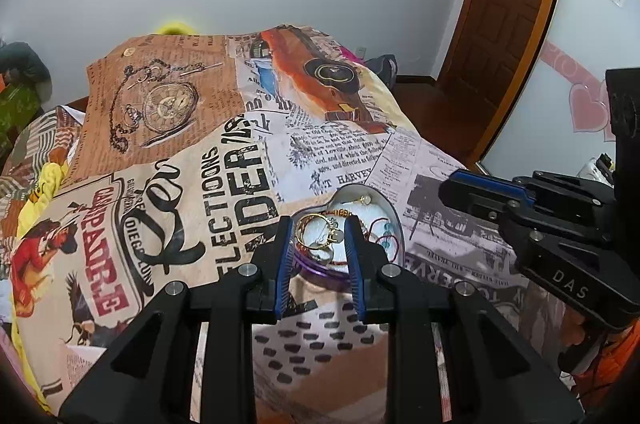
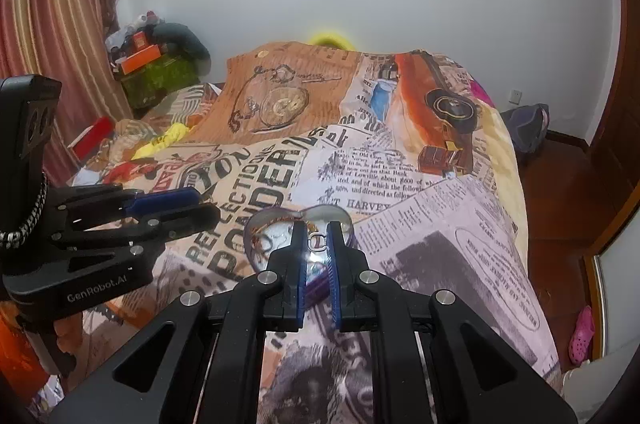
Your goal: Organize jewelry
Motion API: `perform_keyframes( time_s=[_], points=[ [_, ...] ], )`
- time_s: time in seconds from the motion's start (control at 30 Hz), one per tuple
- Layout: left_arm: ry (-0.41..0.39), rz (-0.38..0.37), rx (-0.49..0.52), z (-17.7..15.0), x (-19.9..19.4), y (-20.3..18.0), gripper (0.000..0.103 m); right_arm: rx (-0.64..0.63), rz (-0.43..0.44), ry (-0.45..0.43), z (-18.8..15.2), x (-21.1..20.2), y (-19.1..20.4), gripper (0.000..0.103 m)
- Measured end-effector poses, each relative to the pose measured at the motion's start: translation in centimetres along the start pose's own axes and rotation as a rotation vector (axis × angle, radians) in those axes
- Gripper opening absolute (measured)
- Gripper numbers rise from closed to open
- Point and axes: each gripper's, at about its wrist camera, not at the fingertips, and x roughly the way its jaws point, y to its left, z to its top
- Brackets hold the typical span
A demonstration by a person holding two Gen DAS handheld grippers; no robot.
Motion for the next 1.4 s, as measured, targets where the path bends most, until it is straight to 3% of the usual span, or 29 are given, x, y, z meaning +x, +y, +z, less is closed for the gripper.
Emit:
perform_keyframes(
  time_s=[0.3,0.67,1.4],
  points=[
    [0.05,-0.014,-0.007,-0.1,2.7,0.2,0.024,0.02,0.017,0.017,0.8,1.9,-0.5,0.008],
    [0.122,-0.029,0.035,-0.8,5.8,-0.7,0.024,0.071,0.039,0.118,0.0,6.2,-1.3,0.008],
    [0.136,-0.023,-0.004,-0.3,5.4,0.2,0.025,0.058,0.036,0.166,-0.3,6.6,-1.3,0.009]
  ],
)
